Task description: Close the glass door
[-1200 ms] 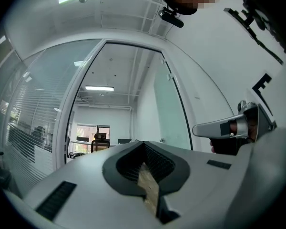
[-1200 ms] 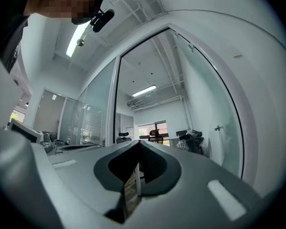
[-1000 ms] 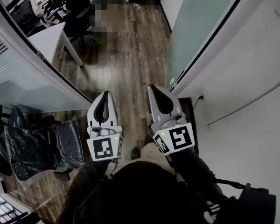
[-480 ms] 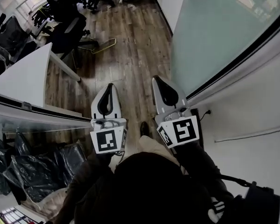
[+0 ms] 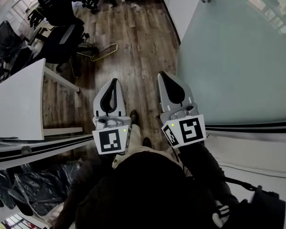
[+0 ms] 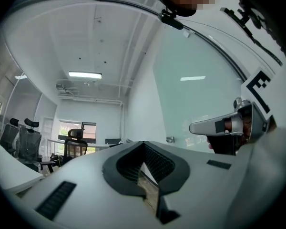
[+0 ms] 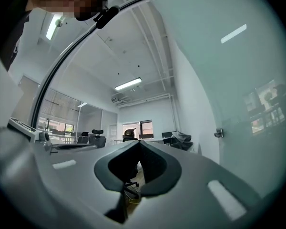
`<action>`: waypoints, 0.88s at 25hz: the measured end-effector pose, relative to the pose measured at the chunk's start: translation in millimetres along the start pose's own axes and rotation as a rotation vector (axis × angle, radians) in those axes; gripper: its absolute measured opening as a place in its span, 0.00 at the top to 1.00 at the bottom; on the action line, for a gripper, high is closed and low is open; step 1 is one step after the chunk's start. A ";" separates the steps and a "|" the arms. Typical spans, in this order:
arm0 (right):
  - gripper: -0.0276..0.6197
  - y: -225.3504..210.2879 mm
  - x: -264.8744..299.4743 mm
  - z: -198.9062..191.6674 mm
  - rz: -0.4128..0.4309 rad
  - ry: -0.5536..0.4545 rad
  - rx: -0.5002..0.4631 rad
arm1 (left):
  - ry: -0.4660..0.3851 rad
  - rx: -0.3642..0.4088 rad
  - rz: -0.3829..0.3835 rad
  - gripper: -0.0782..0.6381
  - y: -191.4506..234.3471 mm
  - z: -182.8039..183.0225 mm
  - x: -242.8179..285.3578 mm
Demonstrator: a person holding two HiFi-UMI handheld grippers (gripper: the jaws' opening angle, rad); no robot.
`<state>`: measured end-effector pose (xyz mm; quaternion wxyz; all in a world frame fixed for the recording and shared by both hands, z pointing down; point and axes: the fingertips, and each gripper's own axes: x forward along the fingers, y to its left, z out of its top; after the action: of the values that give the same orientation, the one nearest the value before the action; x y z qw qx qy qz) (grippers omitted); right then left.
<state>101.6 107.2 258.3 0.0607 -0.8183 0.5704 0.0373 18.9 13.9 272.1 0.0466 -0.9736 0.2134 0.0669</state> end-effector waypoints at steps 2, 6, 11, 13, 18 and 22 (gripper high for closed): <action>0.95 -16.7 37.3 -12.5 -0.003 0.007 -0.003 | -0.007 -0.006 0.003 0.90 15.6 -12.0 39.2; 0.95 -68.6 119.3 -31.8 -0.034 0.016 0.000 | -0.009 -0.013 -0.019 0.90 41.0 -34.7 135.9; 0.95 -175.3 240.1 -31.6 -0.080 0.018 0.027 | 0.042 0.004 -0.133 0.90 38.3 -55.1 302.1; 0.95 -203.3 282.2 -30.9 -0.107 0.027 0.025 | 0.057 0.001 -0.184 0.90 41.2 -60.9 354.2; 0.95 -308.4 335.8 -43.9 -0.175 0.021 0.006 | 0.059 -0.023 -0.229 0.90 11.0 -91.0 474.1; 0.95 -336.6 354.8 -23.7 -0.262 0.008 -0.037 | 0.050 -0.042 -0.304 0.90 7.2 -88.4 517.0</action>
<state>540.1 -110.6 254.6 0.0479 -0.8870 0.4579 0.0364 490.9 -214.8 281.3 0.0307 -0.9968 0.0632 0.0393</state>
